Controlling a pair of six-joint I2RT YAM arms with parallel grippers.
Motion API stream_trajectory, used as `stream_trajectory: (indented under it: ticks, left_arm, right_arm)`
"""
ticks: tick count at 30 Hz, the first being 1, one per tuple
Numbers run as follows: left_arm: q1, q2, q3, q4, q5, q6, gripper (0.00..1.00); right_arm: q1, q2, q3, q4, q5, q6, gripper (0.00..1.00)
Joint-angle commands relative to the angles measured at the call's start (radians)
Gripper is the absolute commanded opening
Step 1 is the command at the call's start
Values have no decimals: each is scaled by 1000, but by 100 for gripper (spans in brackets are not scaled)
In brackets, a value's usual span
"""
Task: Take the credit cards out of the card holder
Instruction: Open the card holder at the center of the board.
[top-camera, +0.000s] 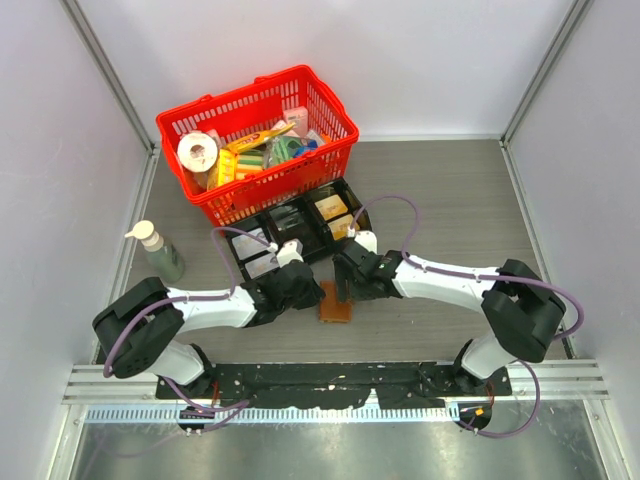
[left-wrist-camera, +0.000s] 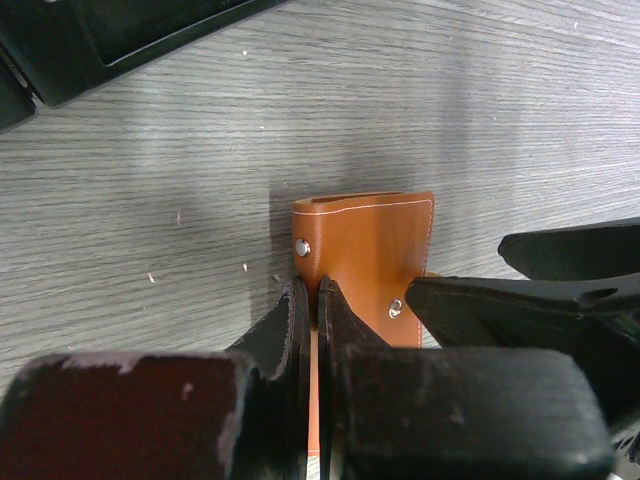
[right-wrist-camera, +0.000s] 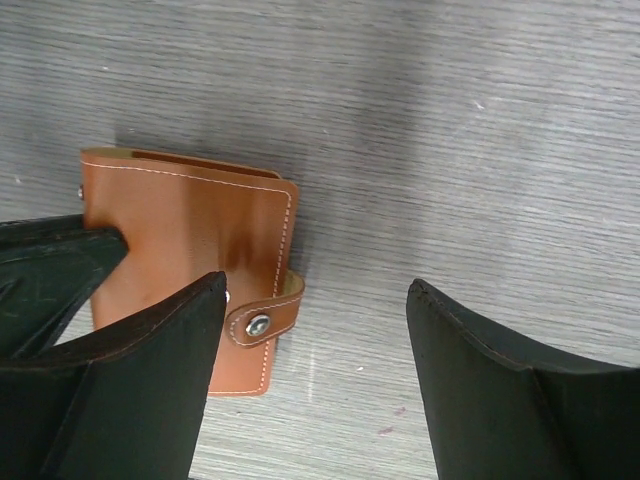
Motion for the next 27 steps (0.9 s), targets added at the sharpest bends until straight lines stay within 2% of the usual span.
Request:
stream_trajectory:
  ticks: [1,6,8,11,14,20,23,27]
  left_arm:
    - [-7,-11,13,-24,-39,4,0]
    - [-7,-14,7,-18,-41,9,0]
    - [-7,-14,5,-19,-42,13,0]
    - [-7,-16,7,-22,-44,19,0]
    - [-7,-16,14,-32,-47,27,0]
    - [-7,-5,34,-48,-50,55,0]
    - [-9,-2,43,-56,-49,65,0]
    - [-9,12,51,-67,-44,72,0]
  right_arm:
    - [5,-14,-2,-38,75,27,75]
    - [0,-42,-44,-43,61,27,70]
    - [-3,-51,-63,-37,54,30,65]
    - [-20,-78,-97,-6,17,30,51]
    - [-49,-109,-144,58,-29,18,42]
    - [-136,-173,-250,218,-213,3,21]
    - [-199,-206,-311,304,-314,10,22]
    - [-245,-247,-379,353,-374,15,33]
